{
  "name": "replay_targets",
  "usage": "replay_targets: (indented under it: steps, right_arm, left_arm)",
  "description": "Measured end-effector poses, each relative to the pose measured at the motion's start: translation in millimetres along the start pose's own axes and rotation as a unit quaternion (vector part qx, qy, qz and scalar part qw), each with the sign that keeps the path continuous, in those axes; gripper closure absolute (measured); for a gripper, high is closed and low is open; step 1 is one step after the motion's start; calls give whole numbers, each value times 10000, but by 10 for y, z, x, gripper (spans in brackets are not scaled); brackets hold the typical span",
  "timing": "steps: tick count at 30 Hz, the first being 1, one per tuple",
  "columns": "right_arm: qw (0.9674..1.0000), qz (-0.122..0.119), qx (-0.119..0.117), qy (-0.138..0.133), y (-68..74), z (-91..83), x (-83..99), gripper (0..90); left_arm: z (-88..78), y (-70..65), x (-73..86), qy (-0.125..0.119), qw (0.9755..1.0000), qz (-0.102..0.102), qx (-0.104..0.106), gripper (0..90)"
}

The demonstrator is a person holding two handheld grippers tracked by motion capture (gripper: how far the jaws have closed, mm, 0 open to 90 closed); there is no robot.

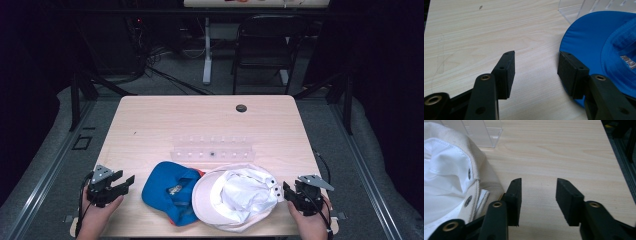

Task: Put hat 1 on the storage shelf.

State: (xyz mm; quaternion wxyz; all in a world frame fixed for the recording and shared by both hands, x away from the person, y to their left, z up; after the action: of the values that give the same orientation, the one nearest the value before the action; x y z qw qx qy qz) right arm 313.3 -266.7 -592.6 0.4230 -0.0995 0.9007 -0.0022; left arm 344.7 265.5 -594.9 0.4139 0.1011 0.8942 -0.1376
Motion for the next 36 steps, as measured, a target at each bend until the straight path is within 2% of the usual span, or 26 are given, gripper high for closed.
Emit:
replay_targets:
  steps: [3, 5, 11, 13, 16, 18, 23, 26, 28, 31, 34, 36]
  right_arm:
    - [9997, 157, -181, -90, -7, -5, 29, 606]
    - [9992, 274, -289, 29, -15, 16, 72, 607]
    - [9987, 323, -366, 144, -4, 31, 77, 588]
    - [9988, 300, -342, 158, -10, 9, 55, 578]
    - [9985, 391, -371, 136, -22, -28, -1, 573]
    - [9982, 330, -431, 264, -12, -38, -36, 573]
    - [9964, 341, -636, 448, 19, -92, -161, 575]
    - [9937, 462, -848, 568, 27, -135, -227, 576]
    - [9925, 487, -875, 700, 19, -155, -245, 584]
    - [9884, 640, -975, 977, 8, -199, -281, 595]
    - [9842, 818, -1142, 1079, -2, -248, -345, 593]
    - [9828, 890, -1165, 1121, -13, -276, -388, 593]
  left_arm:
    - [-15, -23, 19, -4, 10000, 13, -70, 519]
    - [-7, -55, 19, 5, 10000, 3, -21, 531]
    - [17, -136, 38, 140, 9997, 203, 24, 542]
    - [28, -150, 43, 156, 9996, 237, 43, 542]
    - [58, -173, 50, 156, 9996, 190, 108, 543]
    - [85, -187, 58, 204, 9996, 104, 189, 546]
    - [82, -221, 54, 202, 9993, 182, 247, 546]
    - [69, -234, 66, 231, 9990, 246, 277, 546]
    - [64, -242, 60, 211, 9991, 245, 275, 546]
    - [49, -247, 56, 234, 9989, 289, 287, 543]
    - [51, -250, 60, 192, 9990, 328, 241, 539]
    - [50, -250, 57, 161, 9989, 382, 229, 537]
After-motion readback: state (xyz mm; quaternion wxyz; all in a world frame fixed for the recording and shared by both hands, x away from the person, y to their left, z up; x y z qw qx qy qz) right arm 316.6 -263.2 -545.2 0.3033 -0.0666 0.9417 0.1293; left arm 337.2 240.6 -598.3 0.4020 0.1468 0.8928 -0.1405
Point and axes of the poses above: each handheld gripper's, and its own axes: z roughly forward along the jaws, x roughly out of its underside, y roughly to its left, the point moved 8 cm from there along z, roughly forward along the jaws, and after that the axes turned 9 degrees about -z, right-handed, at the moved point
